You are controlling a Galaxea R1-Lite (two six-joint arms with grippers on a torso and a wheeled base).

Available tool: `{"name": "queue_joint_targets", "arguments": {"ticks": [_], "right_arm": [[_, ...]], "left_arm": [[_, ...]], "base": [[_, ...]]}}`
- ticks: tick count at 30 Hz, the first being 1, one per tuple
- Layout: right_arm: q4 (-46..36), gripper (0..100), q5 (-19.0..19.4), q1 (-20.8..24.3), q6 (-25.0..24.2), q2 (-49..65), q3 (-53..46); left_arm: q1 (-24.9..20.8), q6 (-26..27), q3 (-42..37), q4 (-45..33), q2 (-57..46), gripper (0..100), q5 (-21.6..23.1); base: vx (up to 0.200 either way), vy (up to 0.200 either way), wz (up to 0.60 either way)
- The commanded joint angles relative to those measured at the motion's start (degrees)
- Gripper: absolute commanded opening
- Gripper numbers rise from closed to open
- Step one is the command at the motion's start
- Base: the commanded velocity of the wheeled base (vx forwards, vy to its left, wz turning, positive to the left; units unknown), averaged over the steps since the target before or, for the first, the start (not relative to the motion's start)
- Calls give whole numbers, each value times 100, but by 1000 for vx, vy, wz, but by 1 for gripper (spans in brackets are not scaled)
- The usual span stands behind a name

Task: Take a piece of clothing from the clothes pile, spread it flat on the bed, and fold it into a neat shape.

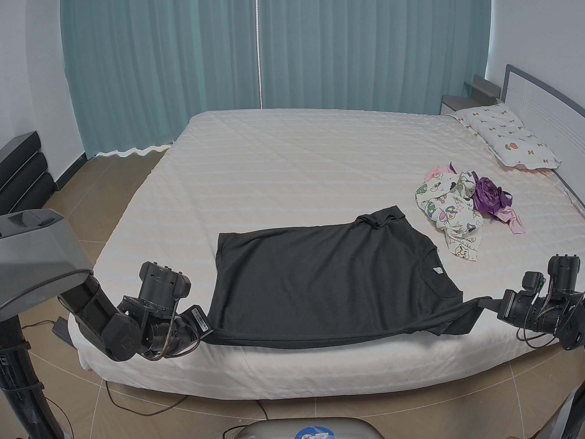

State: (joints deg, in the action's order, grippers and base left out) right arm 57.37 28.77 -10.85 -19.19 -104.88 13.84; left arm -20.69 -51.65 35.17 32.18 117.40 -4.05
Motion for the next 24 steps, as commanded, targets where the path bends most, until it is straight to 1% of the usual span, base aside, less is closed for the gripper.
{"name": "queue_joint_targets", "arguments": {"ticks": [1, 2, 4, 8, 20, 24], "right_arm": [[2, 0, 15, -40, -111, 240, 111], [11, 0, 15, -40, -191, 266, 137], [-6, 0, 6, -31, -261, 310, 146], [-50, 0, 6, -22, -261, 310, 146], [-112, 0, -3, 4, -261, 143, 383], [-200, 0, -21, 118, -270, -42, 488]], "left_arm": [[30, -91, 60, -19, -59, 0, 0], [47, -108, 69, -19, -76, 0, 0], [82, -108, 69, -28, -164, 0, 53], [82, -143, 69, -37, -270, 0, 150], [135, -187, 262, -37, -200, 0, 159], [135, -179, 297, -28, -6, 0, 150]], "base": [[0, 0, 0], [0, 0, 0], [200, 0, 0], [200, 0, 0], [200, 0, 0], [0, 0, 0]]}}
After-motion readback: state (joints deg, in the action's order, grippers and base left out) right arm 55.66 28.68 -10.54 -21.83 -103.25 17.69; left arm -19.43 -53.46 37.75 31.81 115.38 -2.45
